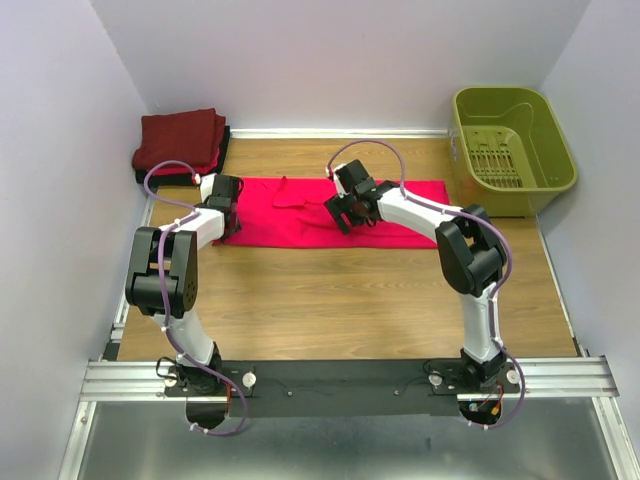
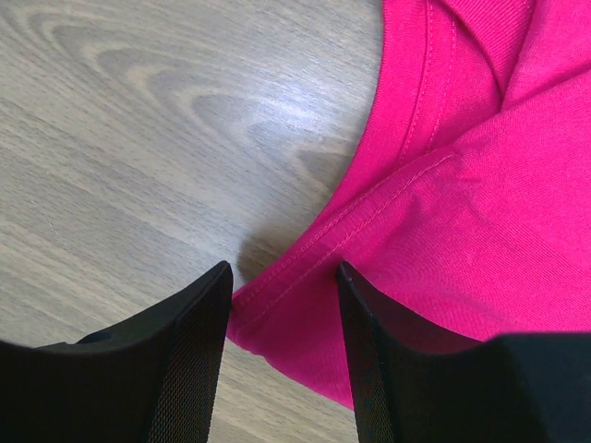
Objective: Fold and stack the t-shirts
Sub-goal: Fold the tshirt
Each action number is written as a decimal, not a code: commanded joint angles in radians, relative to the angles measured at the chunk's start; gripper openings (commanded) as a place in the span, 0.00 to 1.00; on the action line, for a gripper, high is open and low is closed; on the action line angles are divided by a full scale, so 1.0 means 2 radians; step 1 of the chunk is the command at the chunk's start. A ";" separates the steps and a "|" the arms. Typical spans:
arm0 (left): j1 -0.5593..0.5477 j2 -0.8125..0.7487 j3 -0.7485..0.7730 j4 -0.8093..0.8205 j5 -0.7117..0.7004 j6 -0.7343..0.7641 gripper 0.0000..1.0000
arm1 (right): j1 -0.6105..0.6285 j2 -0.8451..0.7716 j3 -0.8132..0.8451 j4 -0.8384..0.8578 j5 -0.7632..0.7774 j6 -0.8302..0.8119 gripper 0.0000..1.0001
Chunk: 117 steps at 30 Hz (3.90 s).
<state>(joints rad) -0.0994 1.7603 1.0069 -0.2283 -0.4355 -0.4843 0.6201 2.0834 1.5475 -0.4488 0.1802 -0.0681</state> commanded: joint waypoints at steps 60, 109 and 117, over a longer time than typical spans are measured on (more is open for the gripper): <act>-0.239 0.006 0.083 -0.004 0.078 0.005 0.70 | -0.058 -0.074 -0.100 0.055 -0.121 -0.037 0.34; -0.161 -0.080 0.033 -0.028 0.061 -0.026 0.72 | -0.070 -0.113 -0.126 0.046 0.138 0.074 0.48; -0.054 -0.066 0.001 -0.015 0.073 -0.002 0.72 | -0.140 -0.179 -0.234 0.044 0.103 0.170 0.52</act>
<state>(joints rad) -0.2573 1.6077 1.0374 -0.2607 -0.2722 -0.5144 0.4156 1.7580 1.1534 -0.3408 0.4335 0.1375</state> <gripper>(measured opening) 0.714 0.520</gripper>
